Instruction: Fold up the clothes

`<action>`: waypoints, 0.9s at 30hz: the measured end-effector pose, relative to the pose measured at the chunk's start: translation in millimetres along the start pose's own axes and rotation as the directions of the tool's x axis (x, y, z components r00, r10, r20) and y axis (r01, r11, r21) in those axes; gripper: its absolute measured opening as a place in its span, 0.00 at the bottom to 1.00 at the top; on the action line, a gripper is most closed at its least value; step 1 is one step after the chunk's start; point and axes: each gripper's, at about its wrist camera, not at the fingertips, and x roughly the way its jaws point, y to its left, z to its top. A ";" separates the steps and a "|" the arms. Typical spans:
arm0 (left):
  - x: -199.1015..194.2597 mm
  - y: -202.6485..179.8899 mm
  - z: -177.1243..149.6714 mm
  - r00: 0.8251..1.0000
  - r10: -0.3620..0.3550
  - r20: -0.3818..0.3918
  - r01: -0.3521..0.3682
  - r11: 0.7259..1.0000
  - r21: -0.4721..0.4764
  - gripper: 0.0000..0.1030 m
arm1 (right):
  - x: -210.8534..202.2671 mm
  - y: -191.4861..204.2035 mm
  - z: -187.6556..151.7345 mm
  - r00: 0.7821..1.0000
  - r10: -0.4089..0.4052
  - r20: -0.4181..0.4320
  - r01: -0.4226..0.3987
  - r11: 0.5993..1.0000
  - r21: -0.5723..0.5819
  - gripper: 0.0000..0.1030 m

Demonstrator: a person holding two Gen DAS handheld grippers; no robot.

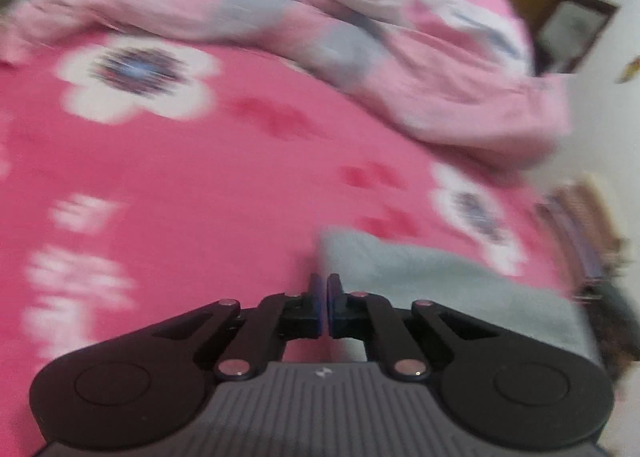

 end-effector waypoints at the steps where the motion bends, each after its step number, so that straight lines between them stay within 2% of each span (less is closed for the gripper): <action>1: -0.4 9.7 -2.3 0.999 0.045 -0.007 -0.045 0.999 -0.010 0.22 | 12.4 0.9 -3.2 1.000 0.006 -0.025 -0.005 1.000 0.017 0.15; 2: -3.8 17.3 -5.8 0.998 0.061 -0.008 -0.061 0.998 -0.021 0.32 | 16.7 -1.8 -6.9 0.999 0.020 -0.035 -0.019 0.999 0.048 0.18; 3: -10.6 22.4 -10.7 0.999 0.043 0.000 -0.043 0.998 -0.035 0.35 | 15.0 -7.6 -10.0 0.999 0.041 -0.030 -0.039 0.995 0.091 0.19; 4: -17.5 27.6 -15.7 1.000 0.026 0.008 -0.025 0.999 -0.048 0.42 | 10.0 -13.0 -12.0 0.998 0.059 -0.019 -0.056 0.991 0.123 0.23; 5: -25.0 29.3 -21.2 1.000 0.008 0.020 -0.007 0.999 -0.051 0.48 | -0.6 -16.6 -13.6 0.997 0.071 -0.001 -0.070 0.988 0.139 0.34; 7: -42.9 23.1 -34.7 0.998 -0.027 0.055 0.028 0.999 -0.020 0.53 | -24.0 -23.8 -20.0 0.997 0.065 0.027 -0.069 0.987 0.146 0.49; 11: -73.9 1.8 -70.6 0.989 -0.108 0.100 0.096 0.988 0.119 0.54 | -52.9 -28.4 -30.6 0.998 0.050 0.046 -0.056 0.987 0.150 0.49; 13: -80.2 -11.6 -90.2 0.986 -0.118 0.117 0.094 0.976 0.196 0.52 | -62.7 -29.0 -34.0 0.998 0.045 0.050 -0.052 0.986 0.156 0.47; 15: -79.8 -20.9 -107.2 0.987 -0.094 0.134 0.056 0.963 0.262 0.48 | -66.9 -20.7 -37.6 0.998 0.041 0.055 -0.049 0.987 0.153 0.41; 17: -75.5 -26.3 -116.8 0.989 -0.078 0.129 0.037 0.956 0.291 0.32 | -64.9 -9.2 -38.8 0.998 0.033 0.048 -0.039 0.991 0.130 0.33; 18: -74.1 -28.0 -120.9 0.989 -0.081 0.121 0.041 0.952 0.302 0.29 | -61.2 -4.5 -38.1 0.998 0.031 0.046 -0.037 0.992 0.117 0.31; 23: -71.5 -35.4 -137.3 0.989 -0.067 0.130 0.011 0.921 0.390 0.19 | -50.0 16.3 -30.0 0.998 0.003 0.061 -0.002 1.000 -0.007 0.27; 25: -72.2 -37.8 -142.0 0.988 -0.072 0.135 0.010 0.909 0.417 0.18 | -41.9 21.8 -28.6 0.998 -0.004 0.056 0.007 0.998 -0.058 0.27; 27: -71.8 -38.1 -144.7 0.988 -0.078 0.135 0.013 0.904 0.427 0.18 | -32.8 26.3 -27.8 0.999 -0.007 0.047 0.012 0.995 -0.104 0.21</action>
